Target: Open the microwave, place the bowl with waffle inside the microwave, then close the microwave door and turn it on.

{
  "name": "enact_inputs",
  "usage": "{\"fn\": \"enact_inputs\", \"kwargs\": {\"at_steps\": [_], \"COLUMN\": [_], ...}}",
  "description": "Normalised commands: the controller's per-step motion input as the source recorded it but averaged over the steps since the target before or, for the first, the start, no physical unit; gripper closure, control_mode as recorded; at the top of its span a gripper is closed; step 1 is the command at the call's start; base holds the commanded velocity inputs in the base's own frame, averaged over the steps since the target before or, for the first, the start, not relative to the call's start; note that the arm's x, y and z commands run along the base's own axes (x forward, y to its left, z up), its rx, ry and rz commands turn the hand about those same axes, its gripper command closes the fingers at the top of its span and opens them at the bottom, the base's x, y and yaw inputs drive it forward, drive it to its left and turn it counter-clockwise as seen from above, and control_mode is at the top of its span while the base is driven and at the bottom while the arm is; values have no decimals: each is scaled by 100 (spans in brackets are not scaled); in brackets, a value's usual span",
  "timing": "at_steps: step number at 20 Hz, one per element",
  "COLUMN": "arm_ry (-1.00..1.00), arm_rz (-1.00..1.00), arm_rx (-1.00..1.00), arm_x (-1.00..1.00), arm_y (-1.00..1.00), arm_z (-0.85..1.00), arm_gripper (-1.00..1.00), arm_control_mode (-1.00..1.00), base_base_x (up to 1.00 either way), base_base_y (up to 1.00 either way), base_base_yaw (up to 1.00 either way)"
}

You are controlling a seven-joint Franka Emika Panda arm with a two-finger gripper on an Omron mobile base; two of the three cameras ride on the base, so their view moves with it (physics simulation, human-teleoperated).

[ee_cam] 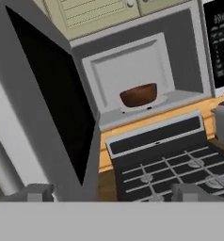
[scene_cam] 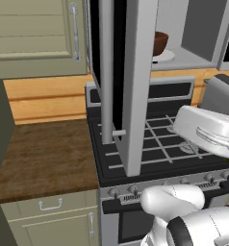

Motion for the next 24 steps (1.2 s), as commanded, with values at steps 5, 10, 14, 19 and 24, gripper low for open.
{"fn": "enact_inputs", "kwargs": {"at_steps": [5, 10, 14, 19, 24], "arm_ry": [-14, -19, -11, -2, -3], "arm_rz": [8, 10, 7, 0, 0], "arm_rx": [-5, -7, -7, -8, -6], "arm_x": [3, 3, 13, 16, 5], "arm_y": [33, 39, 44, 49, 40], "arm_z": [-1, -11, -8, 0, -2], "arm_gripper": [-100, -100, -100, -100, -100], "arm_control_mode": [-100, -100, -100, -100, -100], "base_base_x": [0, 0, 0, 0, 0], "base_base_y": [0, 0, 0, 0, 0], "base_base_yaw": [0, 0, 0, 0, 0]}}
